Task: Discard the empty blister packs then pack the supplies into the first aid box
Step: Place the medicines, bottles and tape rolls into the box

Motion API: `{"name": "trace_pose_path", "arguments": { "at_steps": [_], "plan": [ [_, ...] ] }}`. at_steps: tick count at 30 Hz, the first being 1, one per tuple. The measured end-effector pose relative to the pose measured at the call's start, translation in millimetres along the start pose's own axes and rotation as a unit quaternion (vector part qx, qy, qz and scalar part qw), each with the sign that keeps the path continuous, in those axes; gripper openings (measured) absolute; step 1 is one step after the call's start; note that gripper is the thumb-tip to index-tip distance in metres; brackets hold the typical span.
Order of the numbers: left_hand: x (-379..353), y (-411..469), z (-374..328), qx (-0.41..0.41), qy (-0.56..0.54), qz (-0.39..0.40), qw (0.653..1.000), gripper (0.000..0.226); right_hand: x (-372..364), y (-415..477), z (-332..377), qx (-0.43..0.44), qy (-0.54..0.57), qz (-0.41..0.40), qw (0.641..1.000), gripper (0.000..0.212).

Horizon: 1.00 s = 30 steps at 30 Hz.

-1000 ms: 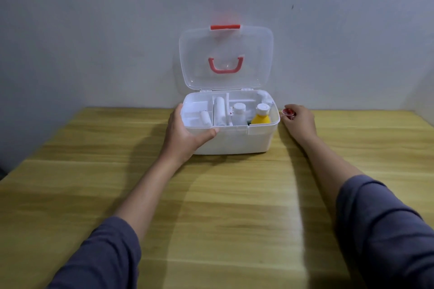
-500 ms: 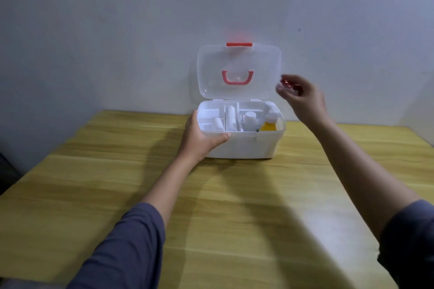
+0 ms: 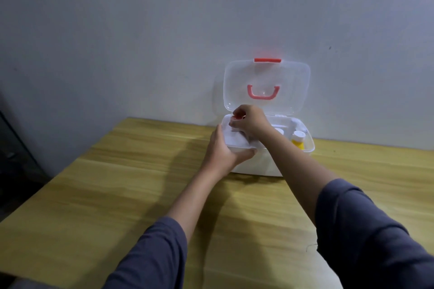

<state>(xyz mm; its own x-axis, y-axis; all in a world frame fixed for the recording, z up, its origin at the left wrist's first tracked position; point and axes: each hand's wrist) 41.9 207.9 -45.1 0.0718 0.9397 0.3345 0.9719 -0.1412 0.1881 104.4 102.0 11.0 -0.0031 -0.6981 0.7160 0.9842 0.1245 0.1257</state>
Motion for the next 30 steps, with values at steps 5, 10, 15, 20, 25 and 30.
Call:
{"name": "trace_pose_path", "arguments": {
  "at_steps": [5,10,15,20,25,30],
  "plan": [
    [-2.1,4.0,6.7,-0.007,-0.011,-0.011,1.000,0.089,-6.8,3.0,-3.0,0.008,-0.005,-0.013,1.000,0.040],
    [-1.3,5.6,9.5,-0.006,-0.008,-0.003,1.000,0.079,0.1,-1.2,-4.9,-0.005,-0.016,0.004,1.000,0.042],
    [-0.4,4.2,2.4,-0.004,-0.007,0.005,1.000,0.082,11.8,-6.0,3.1,-0.009,-0.081,0.047,0.996,0.048],
    [0.9,4.2,3.1,0.021,0.022,0.010,0.999,0.099,25.8,-7.6,11.1,-0.004,-0.175,0.082,0.981,0.029],
    [0.1,11.3,9.8,0.031,0.062,0.009,0.998,0.100,29.6,-7.9,11.0,0.008,-0.170,0.077,0.982,0.025],
    [1.2,6.8,4.8,0.025,0.018,0.014,0.999,0.101,28.3,-9.6,8.0,0.006,-0.129,0.058,0.990,0.023]
  ]
}}
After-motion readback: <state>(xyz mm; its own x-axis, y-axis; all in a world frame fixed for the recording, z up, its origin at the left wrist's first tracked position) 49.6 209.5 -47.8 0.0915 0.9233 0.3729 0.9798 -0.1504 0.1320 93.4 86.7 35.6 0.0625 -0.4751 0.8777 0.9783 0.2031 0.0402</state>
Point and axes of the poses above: each hand's wrist, its own y-axis towards the middle knuckle, its own x-axis out of the back of the hand, z = x × y, and after that the axes turned 7 degrees about z, right-handed
